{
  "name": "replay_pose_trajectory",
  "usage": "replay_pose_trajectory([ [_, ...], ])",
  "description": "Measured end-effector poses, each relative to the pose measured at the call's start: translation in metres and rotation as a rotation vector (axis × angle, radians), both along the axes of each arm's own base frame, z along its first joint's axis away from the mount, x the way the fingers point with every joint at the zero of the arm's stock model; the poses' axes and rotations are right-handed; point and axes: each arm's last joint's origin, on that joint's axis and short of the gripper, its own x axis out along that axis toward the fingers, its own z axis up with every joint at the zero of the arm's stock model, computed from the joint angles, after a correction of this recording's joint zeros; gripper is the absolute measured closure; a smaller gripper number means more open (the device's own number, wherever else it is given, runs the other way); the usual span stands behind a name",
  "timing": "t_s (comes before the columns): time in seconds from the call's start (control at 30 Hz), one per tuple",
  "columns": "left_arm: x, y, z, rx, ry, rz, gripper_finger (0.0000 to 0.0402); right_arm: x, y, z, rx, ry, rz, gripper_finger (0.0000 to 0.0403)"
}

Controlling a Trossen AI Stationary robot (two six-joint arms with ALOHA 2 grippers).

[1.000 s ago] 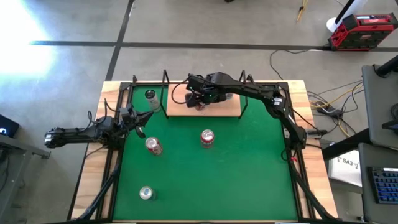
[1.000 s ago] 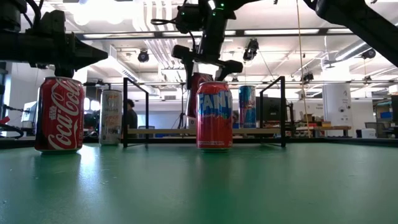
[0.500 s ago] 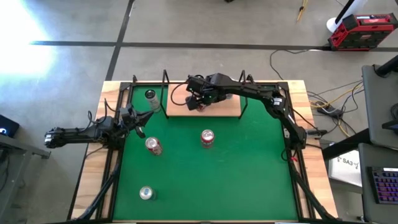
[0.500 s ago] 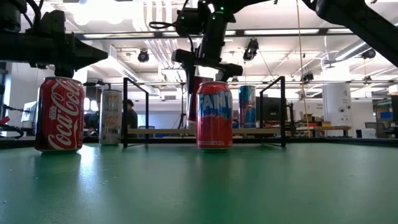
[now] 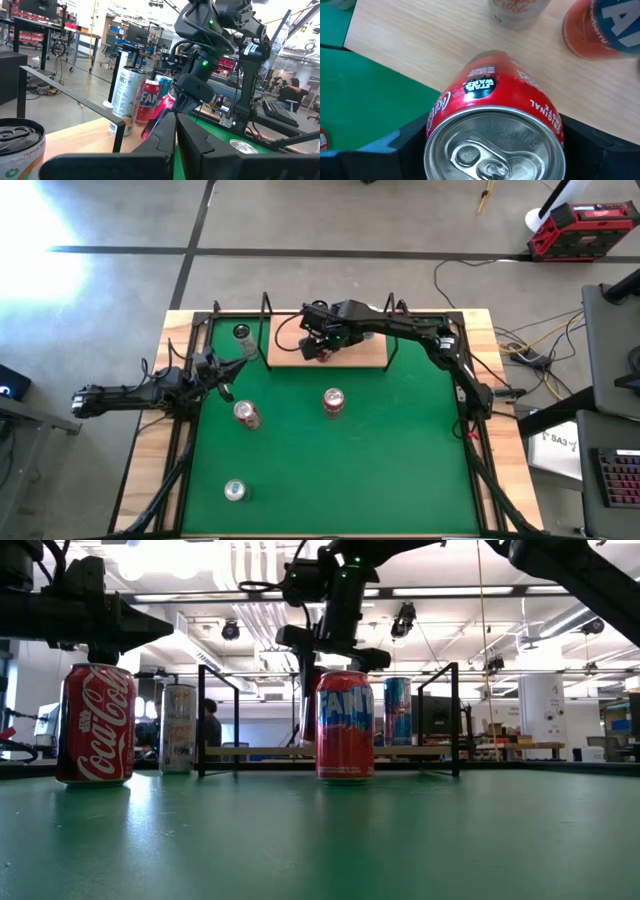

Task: Place canned beverage on shelf
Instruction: Put the bottom red-white soda can on the shelf

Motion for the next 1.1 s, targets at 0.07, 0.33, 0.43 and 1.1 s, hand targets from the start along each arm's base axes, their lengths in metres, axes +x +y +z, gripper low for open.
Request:
replay_pose_trajectory([
  [0.07,0.000,0.000,0.000,0.000,0.000,0.000,0.0402,0.000,0.000,-0.002,-0.003,-0.001,0.009,0.0088],
  [0.33,0.000,0.000,0.000,0.000,0.000,0.000,0.0402,0.001,0.000,0.000,-0.009,-0.011,0.017,0.0088],
  [0.43,0.000,0.000,0.000,0.000,0.000,0.001,0.0402,0.002,-0.001,0.002,-0.011,-0.020,0.018,0.0087],
  [1.1,0.000,0.000,0.000,0.000,0.000,0.000,0.0402,-0.010,0.011,0.028,-0.003,-0.016,0.074,0.0003],
])
